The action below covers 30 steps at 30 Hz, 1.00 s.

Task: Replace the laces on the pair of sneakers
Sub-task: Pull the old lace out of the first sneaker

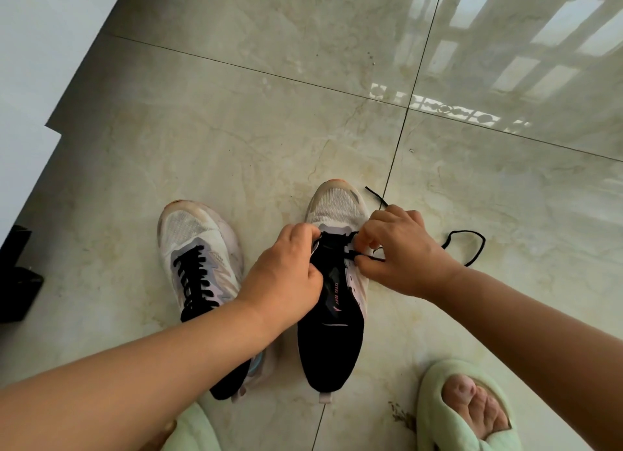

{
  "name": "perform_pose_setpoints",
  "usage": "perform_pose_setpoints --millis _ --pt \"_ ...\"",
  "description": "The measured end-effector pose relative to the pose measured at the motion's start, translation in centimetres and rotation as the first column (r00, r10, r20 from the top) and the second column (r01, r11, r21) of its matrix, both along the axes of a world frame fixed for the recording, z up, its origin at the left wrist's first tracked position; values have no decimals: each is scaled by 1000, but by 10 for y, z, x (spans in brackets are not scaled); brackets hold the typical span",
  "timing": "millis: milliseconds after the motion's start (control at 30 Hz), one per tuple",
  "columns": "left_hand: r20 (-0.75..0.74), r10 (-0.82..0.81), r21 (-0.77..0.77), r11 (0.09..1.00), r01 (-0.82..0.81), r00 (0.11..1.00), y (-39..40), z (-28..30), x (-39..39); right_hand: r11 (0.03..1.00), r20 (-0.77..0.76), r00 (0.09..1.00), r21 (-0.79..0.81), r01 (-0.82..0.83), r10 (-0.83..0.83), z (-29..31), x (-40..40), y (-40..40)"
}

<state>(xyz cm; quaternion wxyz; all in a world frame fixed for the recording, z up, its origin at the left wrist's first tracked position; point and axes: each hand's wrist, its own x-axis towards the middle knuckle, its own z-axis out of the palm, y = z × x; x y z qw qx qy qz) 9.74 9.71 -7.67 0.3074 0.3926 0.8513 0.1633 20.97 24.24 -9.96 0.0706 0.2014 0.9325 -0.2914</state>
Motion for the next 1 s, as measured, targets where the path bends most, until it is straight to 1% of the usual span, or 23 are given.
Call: perform_pose_setpoints --millis 100,167,233,333,367,400,433,467,533,600,700,800,867,933,1000 --pt "0 10 6 1000 -10 1000 0 0 0 993 74 996 -110 50 -42 0 -3 0" --pt "-1 8 3 1000 -8 1000 0 0 0 990 84 995 -127 57 -47 -1 -3 1" --pt "-4 3 -2 1000 -3 1000 0 0 0 997 83 996 -56 51 -46 -4 1 4" --pt "-8 8 3 1000 -8 1000 0 1 0 984 124 987 162 78 -99 -6 9 8" --pt "-10 6 4 1000 -6 1000 1 1 0 973 145 984 221 65 -98 -6 9 7" --pt "-13 1 6 1000 -1 1000 2 1 0 967 160 984 253 42 -84 -6 8 6" --pt "-16 -4 6 1000 4 1000 2 0 1 967 152 986 252 31 -71 -6 7 4" --pt "-19 -7 6 1000 7 1000 2 0 1 976 125 989 211 46 -74 -4 6 2" --pt "-21 -8 9 1000 8 1000 1 0 1 992 54 991 27 124 -126 0 5 0" --pt "-18 -5 27 1000 5 1000 0 0 1 978 23 987 -129 162 -161 4 4 -2" --pt "-6 -13 57 998 13 1000 1 0 2 964 9 989 -220 146 -147 7 1 -5" --pt "-8 -13 55 998 14 1000 0 0 1 962 18 993 -246 118 -117 9 -2 -7" --pt "-9 -9 51 999 9 1000 0 0 1 979 23 998 -191 66 -62 11 -1 -8" --pt "-10 -8 49 999 9 1000 0 1 1 996 -1 999 -78 -37 37 13 1 -7" --pt "-7 -9 45 999 10 1000 1 2 1 989 5 990 47 -141 140 15 4 -6"
